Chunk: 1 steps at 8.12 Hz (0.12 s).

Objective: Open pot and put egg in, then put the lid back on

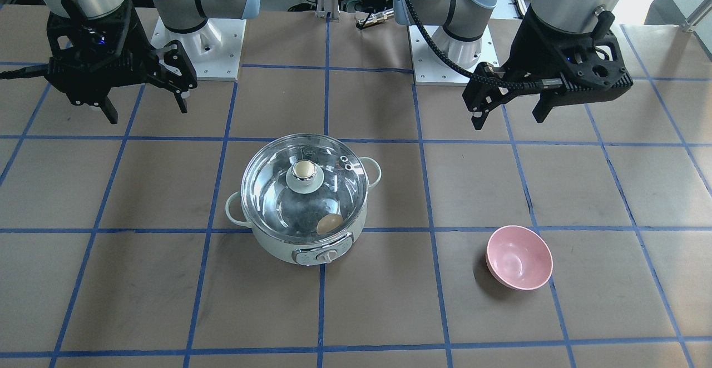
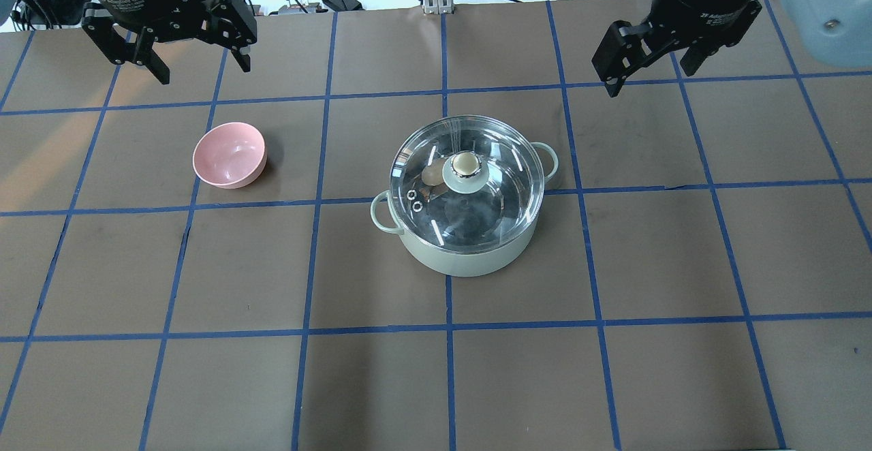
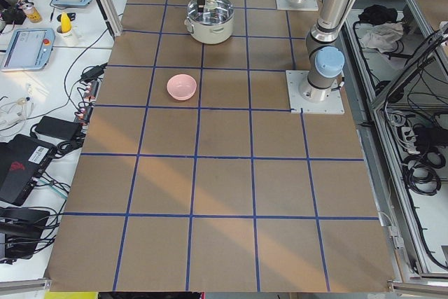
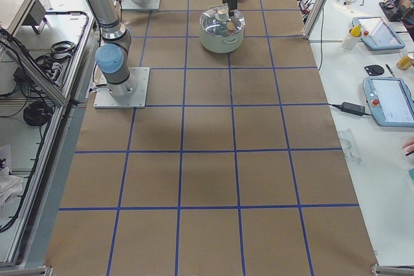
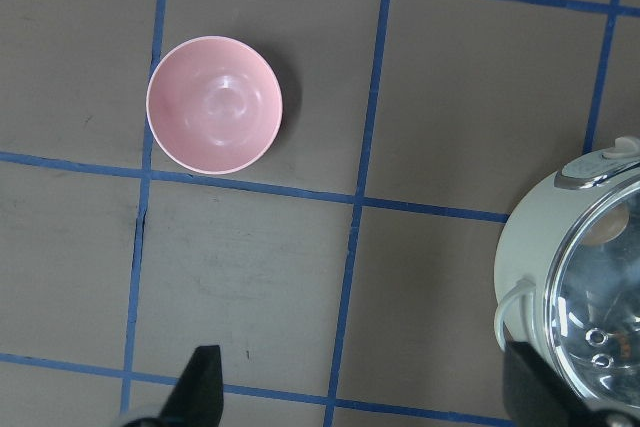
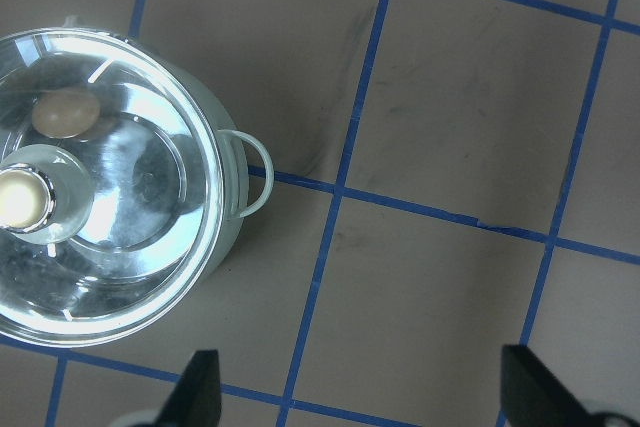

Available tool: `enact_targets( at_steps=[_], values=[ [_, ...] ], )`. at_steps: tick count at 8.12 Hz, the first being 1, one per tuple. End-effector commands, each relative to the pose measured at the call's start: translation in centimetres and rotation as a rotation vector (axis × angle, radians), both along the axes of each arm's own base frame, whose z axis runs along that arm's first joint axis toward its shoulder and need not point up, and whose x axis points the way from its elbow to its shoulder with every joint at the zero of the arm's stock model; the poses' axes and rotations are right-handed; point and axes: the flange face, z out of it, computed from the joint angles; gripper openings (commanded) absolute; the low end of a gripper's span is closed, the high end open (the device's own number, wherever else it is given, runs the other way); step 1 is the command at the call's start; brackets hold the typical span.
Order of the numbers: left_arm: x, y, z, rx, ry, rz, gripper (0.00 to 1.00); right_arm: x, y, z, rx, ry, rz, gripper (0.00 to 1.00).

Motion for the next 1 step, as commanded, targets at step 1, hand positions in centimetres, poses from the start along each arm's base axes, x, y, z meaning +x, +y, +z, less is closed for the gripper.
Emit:
enact_targets(
  at_steps=[1],
  values=[
    [-0.05, 0.03, -0.01, 0.001, -0.001, -0.001, 1.00, 0.02, -0.02, -0.13, 0.002, 0.000, 0.000, 1.00]
  ],
)
